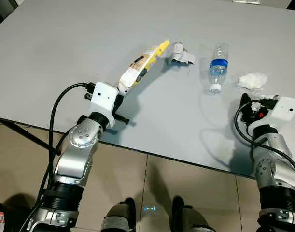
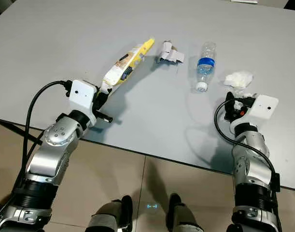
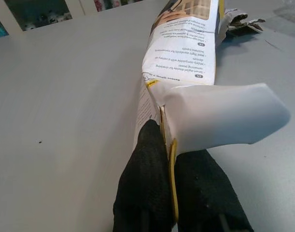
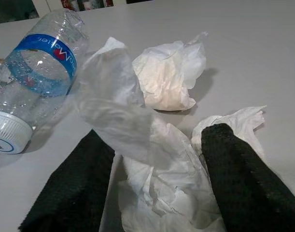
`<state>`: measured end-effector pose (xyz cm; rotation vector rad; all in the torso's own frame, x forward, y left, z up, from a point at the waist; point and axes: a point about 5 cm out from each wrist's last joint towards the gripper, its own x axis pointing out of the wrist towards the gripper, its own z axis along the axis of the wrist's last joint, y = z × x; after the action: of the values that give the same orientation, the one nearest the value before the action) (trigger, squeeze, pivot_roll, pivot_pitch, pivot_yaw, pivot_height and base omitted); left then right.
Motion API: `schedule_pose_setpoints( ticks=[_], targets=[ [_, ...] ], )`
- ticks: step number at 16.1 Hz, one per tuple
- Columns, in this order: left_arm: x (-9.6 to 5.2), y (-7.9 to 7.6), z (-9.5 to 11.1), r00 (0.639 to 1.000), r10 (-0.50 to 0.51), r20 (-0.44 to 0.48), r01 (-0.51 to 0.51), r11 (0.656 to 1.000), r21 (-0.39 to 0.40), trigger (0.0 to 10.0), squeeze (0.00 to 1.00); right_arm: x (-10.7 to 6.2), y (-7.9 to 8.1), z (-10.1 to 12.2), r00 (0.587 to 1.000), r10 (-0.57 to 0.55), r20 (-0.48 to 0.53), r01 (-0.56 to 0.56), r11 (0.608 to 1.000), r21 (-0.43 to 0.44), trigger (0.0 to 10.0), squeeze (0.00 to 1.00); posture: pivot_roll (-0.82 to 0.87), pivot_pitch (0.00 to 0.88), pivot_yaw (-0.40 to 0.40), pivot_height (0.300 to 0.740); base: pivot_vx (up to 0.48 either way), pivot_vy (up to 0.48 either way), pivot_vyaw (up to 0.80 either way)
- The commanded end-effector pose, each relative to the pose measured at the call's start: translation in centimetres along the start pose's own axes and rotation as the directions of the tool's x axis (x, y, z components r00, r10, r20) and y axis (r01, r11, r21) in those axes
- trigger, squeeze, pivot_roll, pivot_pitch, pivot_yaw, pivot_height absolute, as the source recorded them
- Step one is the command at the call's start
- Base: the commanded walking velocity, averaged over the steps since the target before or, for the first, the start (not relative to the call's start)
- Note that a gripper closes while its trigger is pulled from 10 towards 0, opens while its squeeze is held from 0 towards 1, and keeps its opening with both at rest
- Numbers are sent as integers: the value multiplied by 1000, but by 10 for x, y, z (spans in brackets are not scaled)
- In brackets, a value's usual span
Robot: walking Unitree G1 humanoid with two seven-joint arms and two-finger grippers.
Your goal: Picking trash to rubbish bin
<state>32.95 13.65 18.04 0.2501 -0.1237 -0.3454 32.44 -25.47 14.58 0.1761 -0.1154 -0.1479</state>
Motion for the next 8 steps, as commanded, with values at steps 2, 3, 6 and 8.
schedule_pose_setpoints(
  ticks=[2, 3, 6, 8],
  targets=[
    [-1, -6, -16, 998, -6, -69, 5, 1000, -15, 10000, 0, -10, 1, -26, 994, -12, -110, 15, 1000, 20, 0, 0, 258, 271, 32, 740, 0, 0, 0],
    [0, -6, -16, 998, -5, -68, 4, 1000, -16, 10000, 0, -11, 0, -26, 994, -16, -112, 18, 1000, 16, 0, 0, 258, 269, 30, 740, 0, 0, 0],
    [2, -7, -16, 998, -2, -64, 1, 1000, -22, 10000, 0, -12, -6, -28, 991, -49, -126, 44, 998, -47, 0, 0, 254, 259, 30, 740, 0, 0, 0],
    [3, -8, -16, 998, -1, -60, -1, 1000, -24, 10000, 0, -12, -12, -27, 988, -78, -130, 70, 996, -61, 0, 0, 253, 256, 30, 740, 0, 0, 0]
  ],
)
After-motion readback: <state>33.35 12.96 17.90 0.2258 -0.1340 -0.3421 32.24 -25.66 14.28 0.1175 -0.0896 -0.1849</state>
